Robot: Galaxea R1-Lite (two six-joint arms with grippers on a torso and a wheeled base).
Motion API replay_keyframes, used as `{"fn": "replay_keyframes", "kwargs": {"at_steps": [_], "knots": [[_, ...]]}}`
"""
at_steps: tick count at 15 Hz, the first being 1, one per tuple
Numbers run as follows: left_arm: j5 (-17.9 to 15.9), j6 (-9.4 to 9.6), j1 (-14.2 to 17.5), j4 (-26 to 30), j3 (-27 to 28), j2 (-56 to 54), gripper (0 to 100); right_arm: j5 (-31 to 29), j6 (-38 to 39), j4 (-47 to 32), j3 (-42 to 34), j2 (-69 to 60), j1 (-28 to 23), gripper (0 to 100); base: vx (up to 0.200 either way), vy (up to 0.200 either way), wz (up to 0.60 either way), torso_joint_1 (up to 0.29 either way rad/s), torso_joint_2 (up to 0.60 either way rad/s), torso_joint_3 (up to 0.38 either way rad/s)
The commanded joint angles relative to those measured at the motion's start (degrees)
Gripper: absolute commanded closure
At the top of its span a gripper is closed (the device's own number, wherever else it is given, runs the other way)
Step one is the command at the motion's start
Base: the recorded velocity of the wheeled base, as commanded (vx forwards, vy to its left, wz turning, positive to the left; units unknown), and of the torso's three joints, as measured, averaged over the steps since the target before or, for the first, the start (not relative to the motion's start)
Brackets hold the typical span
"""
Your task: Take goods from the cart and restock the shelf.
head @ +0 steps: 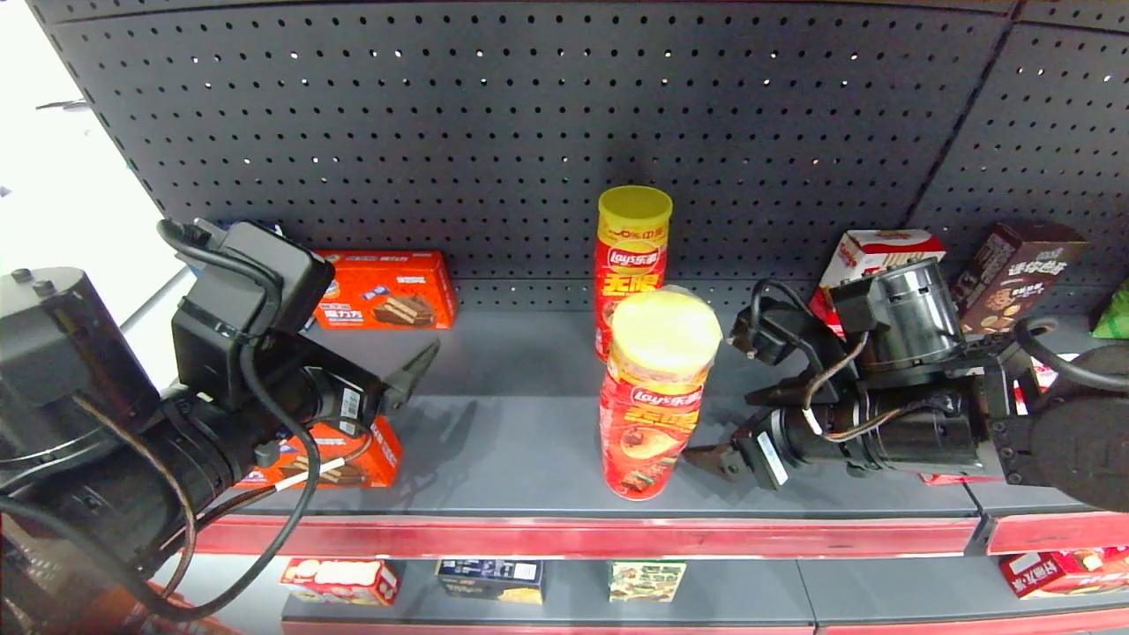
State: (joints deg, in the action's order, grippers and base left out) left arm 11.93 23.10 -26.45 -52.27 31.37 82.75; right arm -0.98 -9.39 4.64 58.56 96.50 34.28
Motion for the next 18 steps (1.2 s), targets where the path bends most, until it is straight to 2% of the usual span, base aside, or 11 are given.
{"fn": "replay_keyframes", "kwargs": {"at_steps": [1,8,14,18], "knots": [[-0.1,0.01,0.0,-0.1,0.0,0.1,0,0.0,0.0,0.0,0.6,0.9,0.1,0,0.000,0.000,0.00,0.000,0.00,0.000],[-0.4,0.01,0.0,-0.1,-0.5,0.0,0,-0.2,-0.1,0.0,0.0,-0.3,-0.2,0,0.000,0.000,0.00,0.000,0.00,0.000],[-0.3,0.01,-0.2,0.0,-1.1,-0.5,0,-0.3,0.2,0.0,-5.0,-12.0,-1.8,0,0.000,0.000,0.00,0.000,0.00,0.000],[-0.3,0.01,-0.1,0.0,-1.6,-0.6,0,-0.3,0.3,0.0,-6.0,-12.0,-1.8,0,0.000,0.000,0.00,0.000,0.00,0.000]]}}
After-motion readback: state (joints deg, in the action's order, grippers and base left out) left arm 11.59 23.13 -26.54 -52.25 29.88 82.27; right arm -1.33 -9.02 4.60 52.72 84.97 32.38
